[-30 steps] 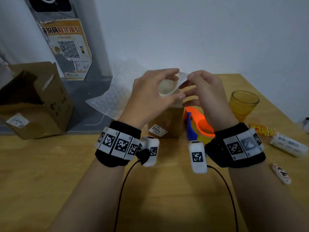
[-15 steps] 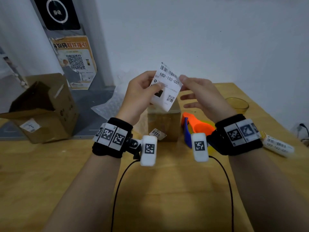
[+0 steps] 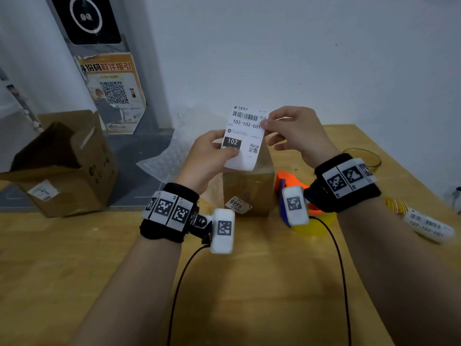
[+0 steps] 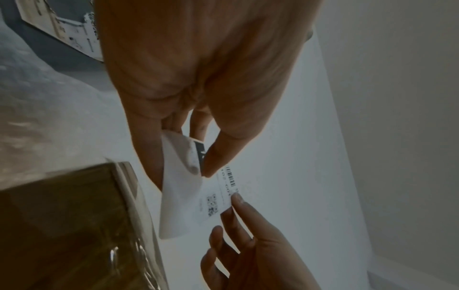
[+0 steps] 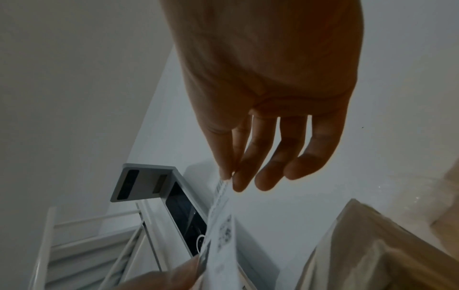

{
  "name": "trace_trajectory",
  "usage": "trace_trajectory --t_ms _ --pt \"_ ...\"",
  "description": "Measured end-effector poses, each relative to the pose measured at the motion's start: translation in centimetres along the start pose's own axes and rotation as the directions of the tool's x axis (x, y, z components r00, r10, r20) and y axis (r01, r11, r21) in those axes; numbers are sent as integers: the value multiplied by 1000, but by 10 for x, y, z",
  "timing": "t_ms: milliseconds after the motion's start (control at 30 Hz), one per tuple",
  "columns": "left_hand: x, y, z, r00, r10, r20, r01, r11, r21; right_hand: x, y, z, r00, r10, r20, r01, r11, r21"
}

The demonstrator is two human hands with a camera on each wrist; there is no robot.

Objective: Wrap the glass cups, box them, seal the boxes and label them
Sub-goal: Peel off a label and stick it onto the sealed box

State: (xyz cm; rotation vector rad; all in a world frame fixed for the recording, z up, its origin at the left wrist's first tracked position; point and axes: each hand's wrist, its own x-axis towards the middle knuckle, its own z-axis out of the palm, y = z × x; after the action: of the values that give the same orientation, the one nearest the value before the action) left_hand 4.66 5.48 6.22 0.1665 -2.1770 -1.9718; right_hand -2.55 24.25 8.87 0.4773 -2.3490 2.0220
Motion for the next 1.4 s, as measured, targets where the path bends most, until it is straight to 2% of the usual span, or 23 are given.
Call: trace_trajectory --t_ms 100,300,400,567,833,1200,1400 --pt "9 -9 -2 999 -40 -17 41 999 25 18 7 0 999 45 -12 -45 999 -11" --pt "21 -18 1 990 -72 -123 66 997 -50 46 19 -6 984 173 39 -172 985 -21" --pt "23 -19 4 985 -114 -130 104 992 -77 57 29 -6 969 243 47 -241 969 -54" --pt "23 -16 7 987 -124 -100 128 991 39 71 47 -2 938 335 89 -313 929 -198" --pt "32 -8 10 981 -192 -33 195 974 116 85 52 3 953 297 67 -261 911 -321" --pt "40 1 15 981 -194 16 180 935 305 86 53 6 947 310 78 -269 905 -331" --pt "40 2 13 981 -190 25 173 933 314 83 53 4 954 287 88 -247 918 -312"
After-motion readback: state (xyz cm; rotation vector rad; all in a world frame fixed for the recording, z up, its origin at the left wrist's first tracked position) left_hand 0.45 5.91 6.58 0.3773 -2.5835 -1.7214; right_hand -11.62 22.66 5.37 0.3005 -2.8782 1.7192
